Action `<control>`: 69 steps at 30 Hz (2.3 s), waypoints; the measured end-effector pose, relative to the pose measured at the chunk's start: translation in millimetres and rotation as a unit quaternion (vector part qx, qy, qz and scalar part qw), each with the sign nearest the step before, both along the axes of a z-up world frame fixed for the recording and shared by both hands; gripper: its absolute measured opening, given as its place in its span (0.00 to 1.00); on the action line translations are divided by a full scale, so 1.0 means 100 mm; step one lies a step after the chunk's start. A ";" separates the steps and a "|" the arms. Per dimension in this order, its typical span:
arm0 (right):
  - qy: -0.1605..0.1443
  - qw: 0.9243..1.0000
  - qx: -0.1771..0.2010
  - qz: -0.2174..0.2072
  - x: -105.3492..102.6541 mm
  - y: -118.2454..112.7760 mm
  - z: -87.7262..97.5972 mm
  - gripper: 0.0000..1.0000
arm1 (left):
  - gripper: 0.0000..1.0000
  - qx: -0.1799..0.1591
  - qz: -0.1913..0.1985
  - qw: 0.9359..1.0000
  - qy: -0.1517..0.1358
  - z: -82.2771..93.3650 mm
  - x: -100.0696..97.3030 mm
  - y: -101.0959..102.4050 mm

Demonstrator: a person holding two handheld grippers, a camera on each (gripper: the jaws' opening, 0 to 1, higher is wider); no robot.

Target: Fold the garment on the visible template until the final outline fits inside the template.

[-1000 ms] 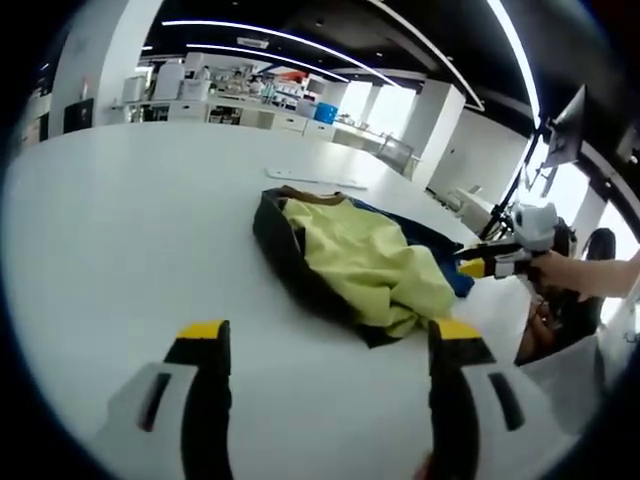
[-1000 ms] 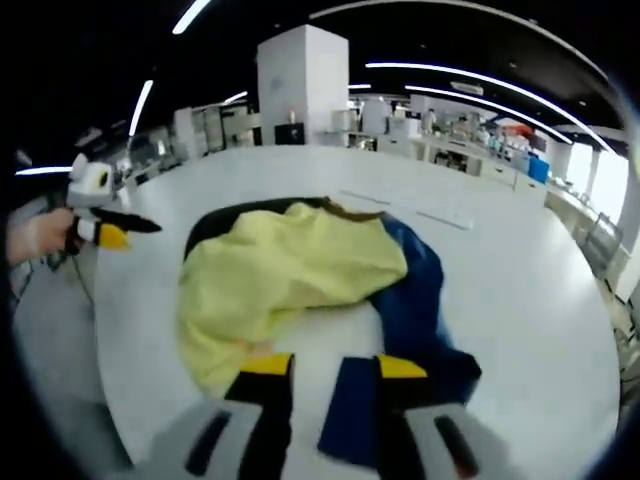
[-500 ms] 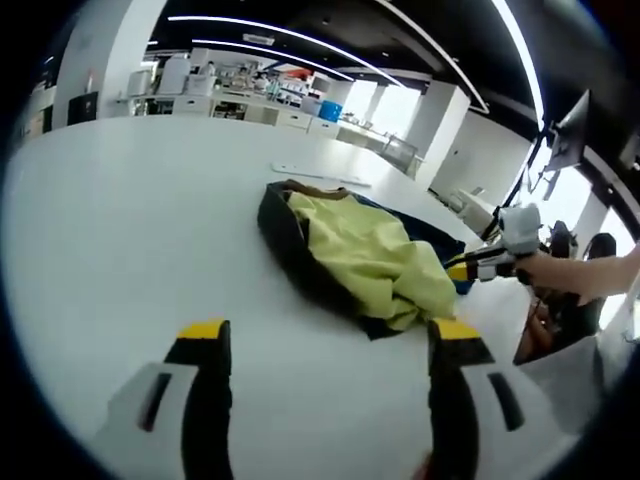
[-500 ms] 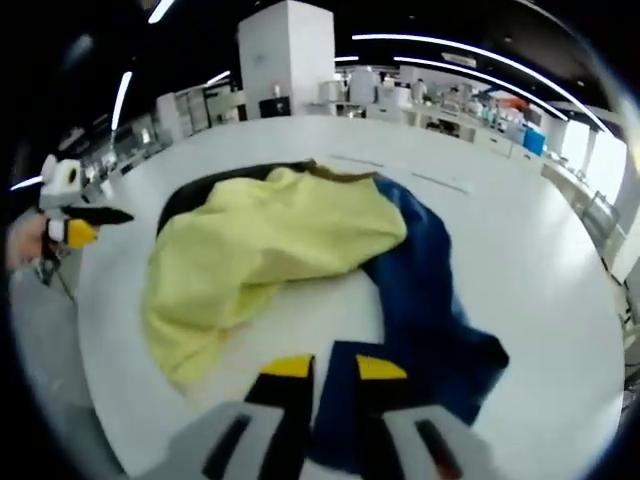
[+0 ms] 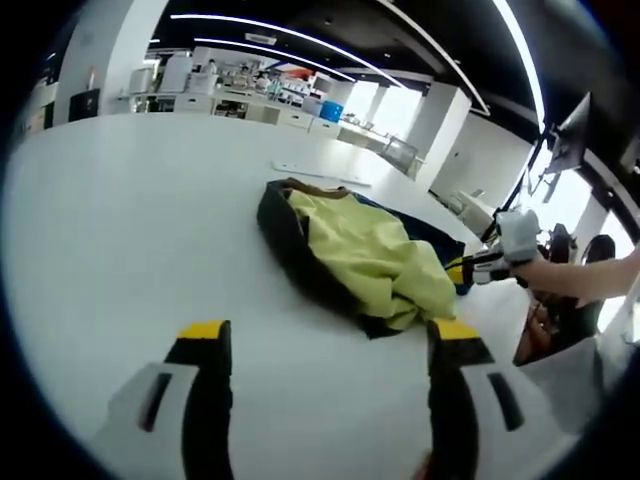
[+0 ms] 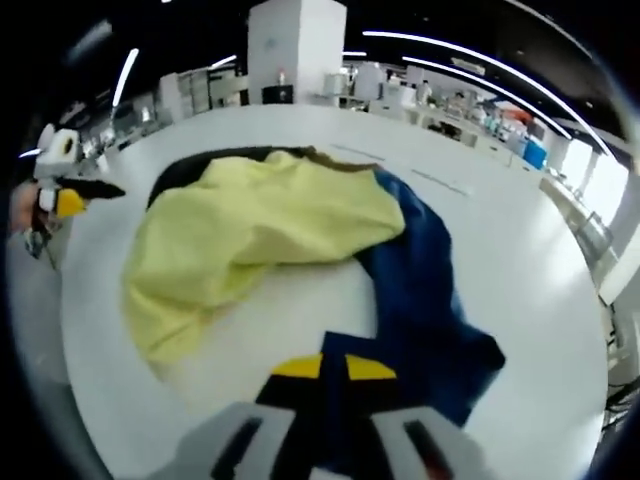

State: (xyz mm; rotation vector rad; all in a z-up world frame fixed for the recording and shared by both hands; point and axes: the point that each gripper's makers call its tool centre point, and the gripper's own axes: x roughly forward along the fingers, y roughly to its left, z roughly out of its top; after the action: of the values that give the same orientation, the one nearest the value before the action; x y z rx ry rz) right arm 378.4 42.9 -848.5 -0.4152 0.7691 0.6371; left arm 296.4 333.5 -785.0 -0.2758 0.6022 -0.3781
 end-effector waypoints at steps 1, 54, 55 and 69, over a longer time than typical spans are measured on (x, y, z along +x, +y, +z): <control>-0.002 1.000 0.002 -0.002 0.01 0.00 -0.01 0.00 | 0.77 -0.001 0.000 1.000 0.000 0.00 0.00 0.00; -0.118 0.939 0.166 -0.278 0.98 -2.42 1.33 0.00 | 0.76 -0.001 0.007 1.000 0.007 0.00 0.06 -0.01; -0.118 0.937 0.171 -0.279 1.00 -2.44 1.34 0.00 | 0.76 0.000 0.008 1.000 0.008 0.00 0.06 -0.01; -0.099 0.928 0.154 -0.326 1.20 -2.85 0.98 0.00 | 0.76 0.000 0.018 0.999 0.029 -0.16 0.04 -0.02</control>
State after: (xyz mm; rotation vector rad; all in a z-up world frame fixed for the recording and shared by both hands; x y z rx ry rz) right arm 498.8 -242.0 -750.8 0.0763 0.5529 0.0786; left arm 300.1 331.8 -801.0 -0.2981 0.6529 -0.3370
